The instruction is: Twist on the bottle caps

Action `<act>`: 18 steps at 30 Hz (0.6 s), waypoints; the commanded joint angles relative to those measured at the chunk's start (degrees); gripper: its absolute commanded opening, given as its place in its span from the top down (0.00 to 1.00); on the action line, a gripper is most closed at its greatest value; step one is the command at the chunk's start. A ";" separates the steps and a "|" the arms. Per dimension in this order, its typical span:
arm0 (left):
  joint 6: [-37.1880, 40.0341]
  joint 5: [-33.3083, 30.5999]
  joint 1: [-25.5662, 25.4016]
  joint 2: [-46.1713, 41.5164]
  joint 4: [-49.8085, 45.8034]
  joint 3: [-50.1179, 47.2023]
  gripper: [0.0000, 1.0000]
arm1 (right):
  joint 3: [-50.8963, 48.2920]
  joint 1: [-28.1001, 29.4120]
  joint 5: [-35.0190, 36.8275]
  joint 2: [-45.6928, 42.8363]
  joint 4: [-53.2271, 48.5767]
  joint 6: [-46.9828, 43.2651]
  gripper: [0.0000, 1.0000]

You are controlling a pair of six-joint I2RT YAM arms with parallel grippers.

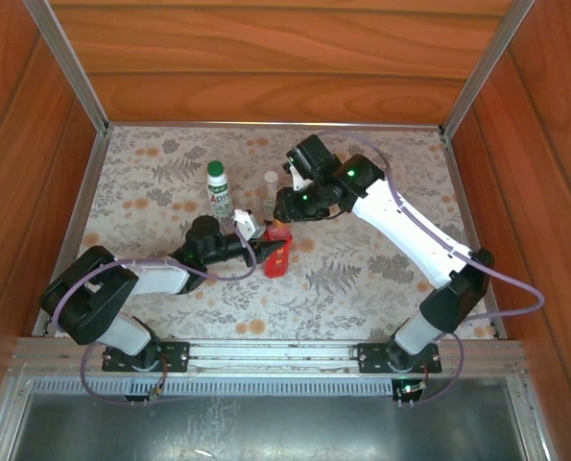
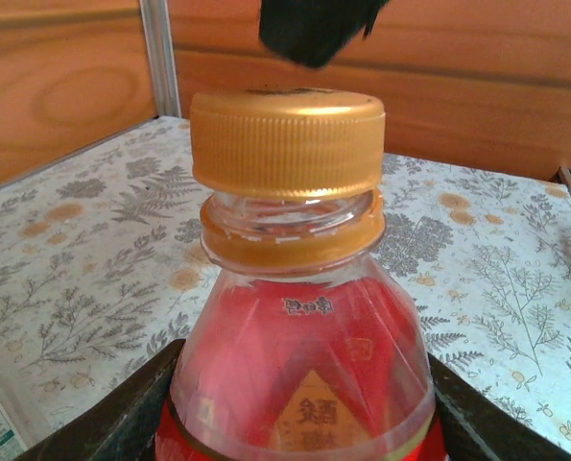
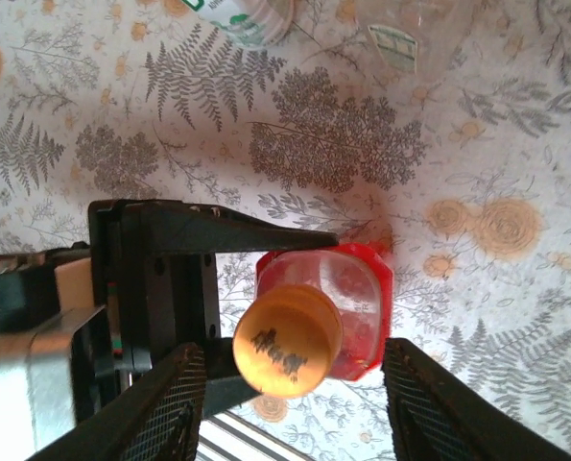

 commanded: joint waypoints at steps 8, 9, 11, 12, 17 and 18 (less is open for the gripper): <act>2.57 -2.06 -0.62 1.56 -3.77 -0.91 0.47 | 2.13 0.23 -3.55 4.15 -1.76 1.69 0.57; 2.62 -1.93 -0.64 1.54 -3.78 -0.93 0.47 | 2.19 0.23 -3.67 4.32 -1.80 1.67 0.59; 2.61 -2.01 -0.60 1.47 -3.77 -1.06 0.47 | 2.52 0.23 -3.72 4.62 -2.23 1.53 0.63; 2.59 -2.09 -0.60 1.35 -3.78 -1.19 0.47 | 2.87 0.23 -3.70 4.83 -2.50 1.47 0.64; 2.62 -2.13 -0.57 1.21 -3.78 -1.39 0.47 | 3.11 0.23 -3.24 4.27 -2.99 1.19 0.68; 2.59 -1.99 -0.58 1.30 -3.92 -1.35 0.47 | 2.99 0.23 -3.20 4.11 -2.90 0.79 0.68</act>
